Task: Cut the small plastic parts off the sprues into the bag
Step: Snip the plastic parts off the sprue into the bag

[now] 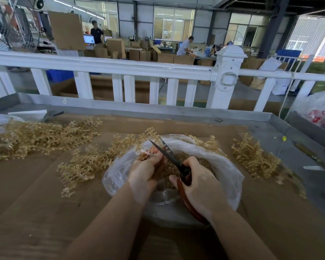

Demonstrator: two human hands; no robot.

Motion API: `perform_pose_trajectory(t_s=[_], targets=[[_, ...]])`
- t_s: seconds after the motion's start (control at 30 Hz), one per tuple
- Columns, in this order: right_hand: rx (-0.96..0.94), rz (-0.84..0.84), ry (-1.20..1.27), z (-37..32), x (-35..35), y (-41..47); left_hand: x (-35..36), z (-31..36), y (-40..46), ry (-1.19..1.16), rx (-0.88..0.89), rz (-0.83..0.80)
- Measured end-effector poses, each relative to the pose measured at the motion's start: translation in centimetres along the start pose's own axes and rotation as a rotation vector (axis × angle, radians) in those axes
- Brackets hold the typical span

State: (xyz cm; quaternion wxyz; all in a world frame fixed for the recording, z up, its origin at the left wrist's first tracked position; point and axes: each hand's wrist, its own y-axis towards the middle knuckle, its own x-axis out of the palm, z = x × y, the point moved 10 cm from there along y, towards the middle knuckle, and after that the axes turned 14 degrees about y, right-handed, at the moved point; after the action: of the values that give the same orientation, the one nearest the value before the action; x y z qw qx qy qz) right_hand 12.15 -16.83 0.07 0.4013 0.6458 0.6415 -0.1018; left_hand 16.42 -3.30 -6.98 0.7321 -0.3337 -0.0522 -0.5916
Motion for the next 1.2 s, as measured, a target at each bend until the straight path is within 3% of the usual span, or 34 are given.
perform_pose_trajectory(t_s=[0.47,1.2], targets=[[0.006,-0.022,0.007,0.0,0.1,0.2,0.5,0.3,-0.9,0.080,0.035,-0.025],[-0.112,0.099,-0.182,-0.6,0.2,0.2,0.6,-0.3,-0.3,0.057,-0.002,-0.032]])
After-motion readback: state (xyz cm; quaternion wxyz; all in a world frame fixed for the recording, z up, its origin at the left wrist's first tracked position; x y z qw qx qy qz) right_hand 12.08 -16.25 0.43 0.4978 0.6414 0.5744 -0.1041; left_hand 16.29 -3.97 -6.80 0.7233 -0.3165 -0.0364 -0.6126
